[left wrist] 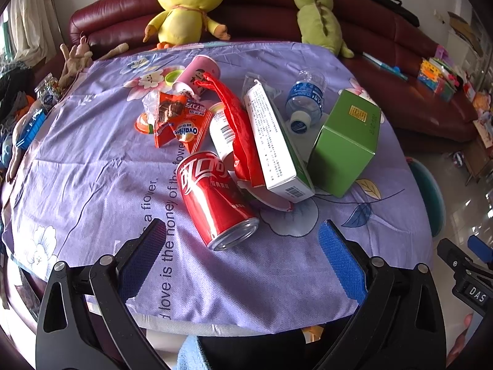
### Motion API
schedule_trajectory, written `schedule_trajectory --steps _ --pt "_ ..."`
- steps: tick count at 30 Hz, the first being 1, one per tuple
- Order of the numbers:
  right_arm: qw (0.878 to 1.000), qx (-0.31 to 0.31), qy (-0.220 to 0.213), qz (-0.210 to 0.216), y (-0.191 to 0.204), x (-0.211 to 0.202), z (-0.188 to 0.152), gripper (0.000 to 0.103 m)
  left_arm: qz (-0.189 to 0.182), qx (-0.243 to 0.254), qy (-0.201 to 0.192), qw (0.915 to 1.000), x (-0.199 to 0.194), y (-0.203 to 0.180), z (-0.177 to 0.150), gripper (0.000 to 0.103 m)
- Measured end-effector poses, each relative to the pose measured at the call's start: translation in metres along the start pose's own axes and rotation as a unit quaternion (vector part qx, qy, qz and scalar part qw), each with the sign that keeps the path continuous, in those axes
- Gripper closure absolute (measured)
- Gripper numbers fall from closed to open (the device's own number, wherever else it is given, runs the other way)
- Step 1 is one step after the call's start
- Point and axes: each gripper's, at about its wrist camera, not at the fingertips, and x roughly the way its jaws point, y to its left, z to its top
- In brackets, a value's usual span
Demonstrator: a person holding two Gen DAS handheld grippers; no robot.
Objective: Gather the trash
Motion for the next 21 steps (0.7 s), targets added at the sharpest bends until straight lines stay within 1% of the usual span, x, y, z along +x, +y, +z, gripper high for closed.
schedule_trajectory --steps 21 --pt "1.000 -0.001 -0.001 0.004 0.0030 0.0045 -0.0015 0.006 0.000 0.001 0.003 1.0000 -0.0010 -0.0028 -0.0029 0.004"
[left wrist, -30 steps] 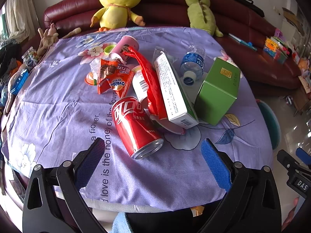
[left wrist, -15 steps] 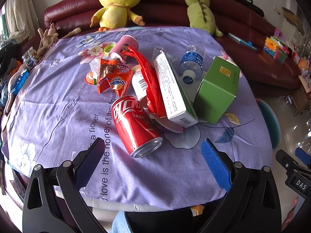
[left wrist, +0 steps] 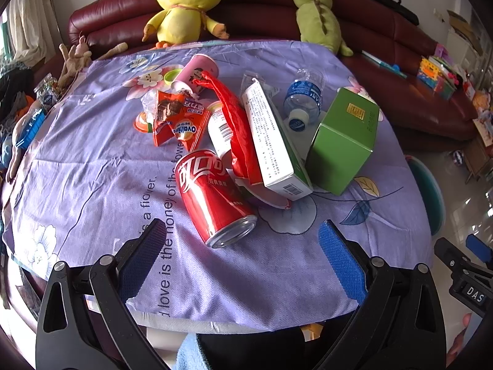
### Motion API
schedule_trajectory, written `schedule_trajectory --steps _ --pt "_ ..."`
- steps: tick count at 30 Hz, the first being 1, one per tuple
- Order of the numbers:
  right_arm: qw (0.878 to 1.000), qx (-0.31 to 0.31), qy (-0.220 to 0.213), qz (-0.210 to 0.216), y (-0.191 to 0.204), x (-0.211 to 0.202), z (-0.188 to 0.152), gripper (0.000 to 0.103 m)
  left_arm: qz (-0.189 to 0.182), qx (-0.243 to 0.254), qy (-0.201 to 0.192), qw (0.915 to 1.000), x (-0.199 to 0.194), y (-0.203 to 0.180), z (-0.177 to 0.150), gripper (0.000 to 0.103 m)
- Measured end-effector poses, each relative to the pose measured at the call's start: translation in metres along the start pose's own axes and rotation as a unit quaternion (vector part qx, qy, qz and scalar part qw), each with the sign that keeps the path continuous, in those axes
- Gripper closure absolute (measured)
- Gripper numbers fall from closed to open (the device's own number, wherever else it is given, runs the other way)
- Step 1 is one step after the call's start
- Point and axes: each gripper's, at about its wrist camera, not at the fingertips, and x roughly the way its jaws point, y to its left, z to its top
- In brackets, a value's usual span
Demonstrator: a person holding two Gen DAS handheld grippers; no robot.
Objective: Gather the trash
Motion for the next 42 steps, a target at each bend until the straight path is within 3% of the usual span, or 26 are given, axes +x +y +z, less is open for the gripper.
schedule_trajectory --steps 10,20,26,32,34,39,42 --pt "1.000 0.000 0.006 0.002 0.001 0.003 0.000 0.006 -0.007 -0.002 0.009 0.9999 0.003 0.002 0.001 0.004" --pt "1.000 -0.002 0.019 0.007 0.002 0.013 0.000 0.006 -0.020 -0.036 0.037 0.9985 0.020 0.042 0.000 0.004" --pt "0.999 -0.011 0.033 0.011 0.007 0.028 0.003 0.006 -0.014 -0.083 0.060 0.9947 0.039 0.073 0.014 0.004" --pt "0.998 -0.022 0.050 0.021 0.016 0.042 0.006 0.006 -0.013 -0.078 0.067 0.9946 0.055 0.068 0.027 0.004" --pt "0.998 -0.029 0.051 0.023 0.021 0.044 0.008 0.006 -0.010 -0.073 0.067 0.9950 0.060 0.064 0.028 0.008" --pt "0.997 -0.041 0.058 0.029 0.031 0.050 0.012 0.006 -0.025 -0.063 0.078 0.9946 0.073 0.061 0.022 0.039" --pt "0.997 -0.044 0.062 0.033 0.038 0.055 0.013 0.006 -0.032 -0.054 0.090 0.9940 0.081 0.059 0.015 0.041"
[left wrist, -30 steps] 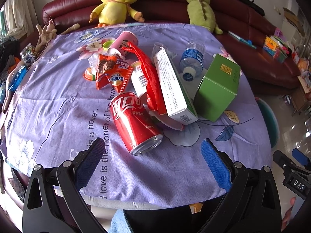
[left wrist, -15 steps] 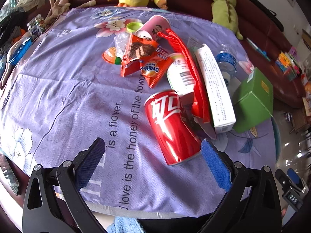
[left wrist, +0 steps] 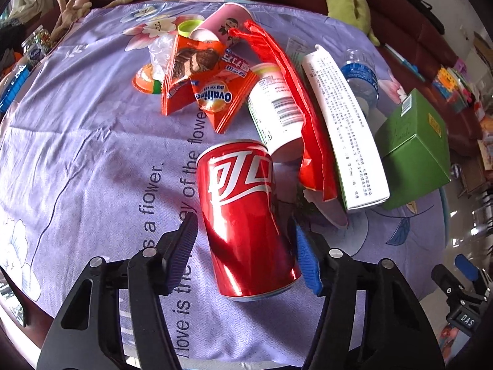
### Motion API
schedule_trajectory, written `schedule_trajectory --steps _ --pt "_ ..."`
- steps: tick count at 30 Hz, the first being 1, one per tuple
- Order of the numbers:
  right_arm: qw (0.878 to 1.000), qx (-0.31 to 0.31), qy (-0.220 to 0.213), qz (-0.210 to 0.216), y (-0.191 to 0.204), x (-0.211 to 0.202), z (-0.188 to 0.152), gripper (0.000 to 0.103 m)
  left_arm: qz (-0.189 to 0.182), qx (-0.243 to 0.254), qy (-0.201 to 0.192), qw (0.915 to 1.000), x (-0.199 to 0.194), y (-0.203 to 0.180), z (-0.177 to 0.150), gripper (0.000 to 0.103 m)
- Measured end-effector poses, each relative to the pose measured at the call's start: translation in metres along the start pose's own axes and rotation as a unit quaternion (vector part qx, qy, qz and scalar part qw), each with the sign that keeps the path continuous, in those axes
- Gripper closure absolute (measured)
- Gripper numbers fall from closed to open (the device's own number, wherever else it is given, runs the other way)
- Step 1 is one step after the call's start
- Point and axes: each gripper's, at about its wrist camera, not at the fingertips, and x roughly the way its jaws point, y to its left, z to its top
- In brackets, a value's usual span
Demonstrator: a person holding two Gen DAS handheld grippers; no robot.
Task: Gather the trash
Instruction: 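Grasp the red Coca-Cola can with the left tool while the right tool grasps the white box, then carry the can and white box over the teal bin with both tools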
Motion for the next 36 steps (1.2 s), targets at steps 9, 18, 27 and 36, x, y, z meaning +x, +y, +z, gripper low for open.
schedule_trajectory --steps 9,18,27,36 --pt "1.000 -0.020 0.003 0.004 0.023 -0.001 0.010 0.006 -0.002 0.005 -0.020 0.9998 0.008 0.009 -0.001 0.046" --pt "0.993 -0.074 -0.072 0.054 0.086 -0.062 0.057 0.013 -0.026 -0.017 -0.061 0.9977 -0.014 0.047 0.019 0.046" --pt "0.985 -0.155 -0.016 0.076 0.179 -0.022 0.085 0.039 -0.032 -0.026 -0.055 0.9976 -0.010 0.078 0.024 0.046" --pt "0.989 -0.140 0.032 0.041 0.176 0.023 0.085 0.044 -0.038 -0.008 -0.039 0.9985 0.005 0.071 0.024 0.046"
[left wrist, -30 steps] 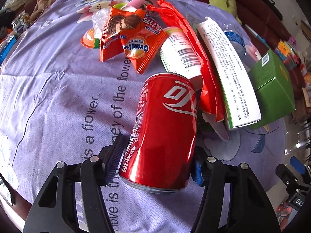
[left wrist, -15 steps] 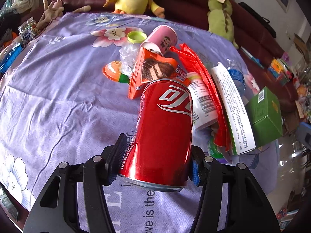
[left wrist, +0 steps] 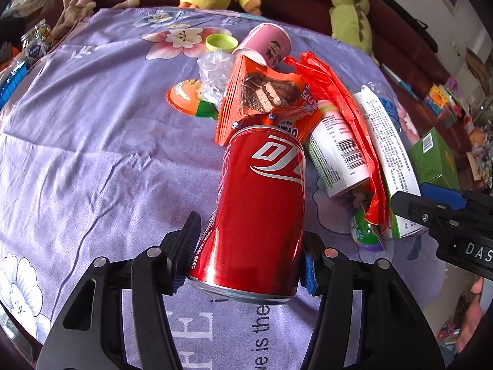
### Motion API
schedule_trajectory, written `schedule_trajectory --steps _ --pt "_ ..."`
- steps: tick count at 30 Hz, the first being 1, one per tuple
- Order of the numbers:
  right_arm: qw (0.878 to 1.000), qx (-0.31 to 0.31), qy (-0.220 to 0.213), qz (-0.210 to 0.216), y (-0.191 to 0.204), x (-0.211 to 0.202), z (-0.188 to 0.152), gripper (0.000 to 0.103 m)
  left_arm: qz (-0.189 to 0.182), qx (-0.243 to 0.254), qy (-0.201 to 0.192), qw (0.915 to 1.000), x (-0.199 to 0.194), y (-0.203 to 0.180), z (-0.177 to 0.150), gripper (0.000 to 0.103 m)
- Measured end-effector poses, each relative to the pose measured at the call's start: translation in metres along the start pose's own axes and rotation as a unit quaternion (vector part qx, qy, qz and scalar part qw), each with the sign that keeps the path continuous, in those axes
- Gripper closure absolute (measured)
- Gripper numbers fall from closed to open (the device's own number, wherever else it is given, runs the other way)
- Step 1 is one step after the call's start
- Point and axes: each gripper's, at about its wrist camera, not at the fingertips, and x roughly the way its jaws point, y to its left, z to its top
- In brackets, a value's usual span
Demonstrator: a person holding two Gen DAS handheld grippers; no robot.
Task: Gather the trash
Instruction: 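Carry the can and white box over the teal bin with both tools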
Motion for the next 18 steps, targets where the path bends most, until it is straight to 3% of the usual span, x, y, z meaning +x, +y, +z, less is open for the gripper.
schedule_trajectory --steps 3,10,11,12,15,18 --pt "1.000 0.008 0.016 -0.001 -0.001 0.014 0.000 0.044 0.000 0.001 0.007 1.0000 0.006 -0.001 0.001 0.045" --pt "1.000 0.003 -0.004 -0.005 0.005 0.025 0.006 0.044 0.012 0.000 0.014 0.9998 0.014 -0.003 0.002 0.045" --pt "1.000 0.003 -0.010 -0.006 0.004 0.026 0.006 0.053 0.015 0.001 0.013 0.9998 0.014 -0.004 0.002 0.045" --pt "1.000 0.005 -0.017 0.002 0.002 0.023 0.006 0.056 0.017 0.002 0.014 0.9998 0.014 -0.005 0.001 0.046" --pt "0.998 0.027 -0.025 0.052 -0.008 0.007 0.005 0.070 0.020 0.003 0.008 0.9998 0.009 -0.006 -0.001 0.047" --pt "0.995 0.044 -0.026 0.091 -0.017 -0.006 0.000 0.072 0.018 -0.002 -0.002 0.9998 -0.002 -0.007 0.000 0.047"
